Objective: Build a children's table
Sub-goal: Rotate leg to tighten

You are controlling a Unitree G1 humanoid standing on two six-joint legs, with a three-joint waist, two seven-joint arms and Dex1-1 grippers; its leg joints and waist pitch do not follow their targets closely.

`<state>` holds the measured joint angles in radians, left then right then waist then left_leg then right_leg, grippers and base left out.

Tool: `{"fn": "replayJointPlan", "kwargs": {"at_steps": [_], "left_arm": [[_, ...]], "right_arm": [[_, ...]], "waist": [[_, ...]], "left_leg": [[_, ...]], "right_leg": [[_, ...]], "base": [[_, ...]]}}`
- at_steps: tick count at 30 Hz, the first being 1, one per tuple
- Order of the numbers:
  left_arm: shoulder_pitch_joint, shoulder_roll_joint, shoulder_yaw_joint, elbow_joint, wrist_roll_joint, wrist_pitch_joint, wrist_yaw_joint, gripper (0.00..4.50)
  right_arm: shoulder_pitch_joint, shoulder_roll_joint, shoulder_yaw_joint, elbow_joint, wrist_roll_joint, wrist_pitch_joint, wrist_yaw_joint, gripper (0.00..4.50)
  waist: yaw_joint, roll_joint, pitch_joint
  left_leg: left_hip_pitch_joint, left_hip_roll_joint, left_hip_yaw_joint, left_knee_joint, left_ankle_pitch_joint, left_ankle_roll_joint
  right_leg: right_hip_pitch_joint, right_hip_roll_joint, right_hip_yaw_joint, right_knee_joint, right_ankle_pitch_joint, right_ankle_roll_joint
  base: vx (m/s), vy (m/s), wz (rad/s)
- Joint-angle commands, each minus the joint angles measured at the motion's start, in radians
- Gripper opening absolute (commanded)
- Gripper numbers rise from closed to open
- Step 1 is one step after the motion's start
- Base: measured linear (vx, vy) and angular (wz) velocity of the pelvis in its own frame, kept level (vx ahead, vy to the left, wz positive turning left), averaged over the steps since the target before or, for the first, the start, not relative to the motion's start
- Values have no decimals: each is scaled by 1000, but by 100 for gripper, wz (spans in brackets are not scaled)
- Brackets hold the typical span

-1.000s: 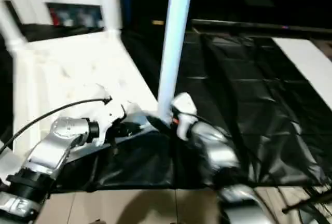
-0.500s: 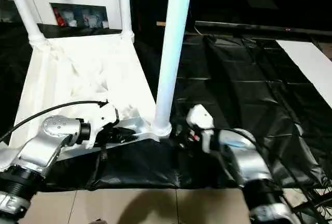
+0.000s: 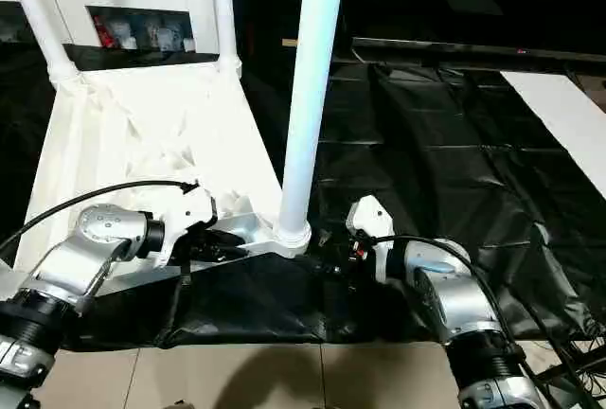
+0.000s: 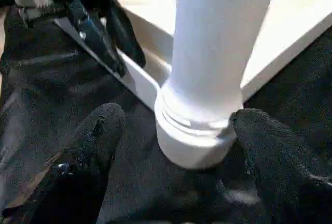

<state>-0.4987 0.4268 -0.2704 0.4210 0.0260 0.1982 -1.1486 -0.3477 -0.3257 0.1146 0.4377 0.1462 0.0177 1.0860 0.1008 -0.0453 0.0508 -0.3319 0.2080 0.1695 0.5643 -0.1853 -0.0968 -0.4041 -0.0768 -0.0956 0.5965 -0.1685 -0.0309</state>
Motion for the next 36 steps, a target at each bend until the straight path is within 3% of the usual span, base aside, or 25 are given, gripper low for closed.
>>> {"fn": "replayJointPlan", "kwargs": {"at_steps": [1,3,6,7,10,11,15,18,26,27,28,30,36], "left_arm": [[-7,-3,-11,40,29,7,31,72],[-15,-8,-18,49,23,5,29,39],[-18,-8,-28,54,29,0,25,33],[-18,-5,-36,55,35,-2,18,8],[-17,8,-56,57,44,-11,-3,8],[-16,8,-58,57,45,-14,-3,8],[-8,9,-61,51,34,-27,-21,8],[-1,14,-64,37,15,-42,-55,8],[11,25,-71,11,-6,-43,-96,0],[12,26,-70,11,-6,-44,-98,0],[12,27,-70,12,-7,-44,-98,0],[11,29,-70,13,-7,-45,-101,0],[9,34,-59,22,-27,-34,-112,0]], "right_arm": [[-21,0,2,9,-4,-6,-12,379],[-38,11,9,21,-7,-6,-19,379],[-57,22,21,42,-21,-16,-29,379],[-70,27,26,56,-30,-22,-38,379],[-108,36,41,105,-62,-40,-66,379],[-114,36,44,116,-66,-48,-68,379],[-153,44,66,176,-88,-77,-58,379],[-181,56,70,215,-86,-82,-43,379],[-245,72,86,319,-84,-96,14,315],[-252,75,85,331,-83,-97,22,303],[-255,76,85,336,-83,-97,25,283],[-263,78,87,351,-85,-100,31,278],[-287,103,81,413,-75,-108,42,263]], "waist": [[3,7,-56],[3,7,-57],[1,7,-56],[2,7,-55],[1,8,-56],[1,4,-55],[5,9,-60],[5,7,-62],[11,6,-61],[9,0,-61],[10,2,-60],[9,-5,-59],[9,-5,-60]], "left_leg": [[-7,21,-2,-62,-234,41],[-7,22,-4,-62,-241,38],[-7,22,-4,-62,-256,34],[-6,21,-4,-62,-257,33],[-3,21,-4,-61,-259,27],[-2,22,-3,-61,-258,28],[-7,25,-5,-62,-230,26],[-8,25,-3,-60,-212,31],[-6,27,1,-60,-202,35],[-7,27,2,-59,-204,36],[-8,26,1,-59,-205,36],[-8,27,2,-59,-203,35],[-7,27,2,-60,-198,34]], "right_leg": [[55,-67,52,-83,-360,-136],[55,-69,52,-84,-373,-131],[53,-69,51,-86,-399,-127],[51,-69,51,-88,-407,-124],[48,-70,52,-90,-424,-118],[47,-70,52,-90,-422,-118],[51,-70,53,-76,-341,-146],[54,-69,55,-65,-264,-176],[54,-70,56,-64,-260,-184],[55,-70,56,-64,-263,-183],[56,-71,55,-65,-281,-179],[55,-71,56,-68,-301,-167],[53,-71,56,-66,-304,-167]], "base": [[0,0,0],[0,0,0],[0,0,0],[0,0,0],[0,0,0],[0,0,0],[0,0,0],[0,0,0],[0,0,0],[0,0,0],[0,0,0],[0,0,0],[0,0,0]]}}
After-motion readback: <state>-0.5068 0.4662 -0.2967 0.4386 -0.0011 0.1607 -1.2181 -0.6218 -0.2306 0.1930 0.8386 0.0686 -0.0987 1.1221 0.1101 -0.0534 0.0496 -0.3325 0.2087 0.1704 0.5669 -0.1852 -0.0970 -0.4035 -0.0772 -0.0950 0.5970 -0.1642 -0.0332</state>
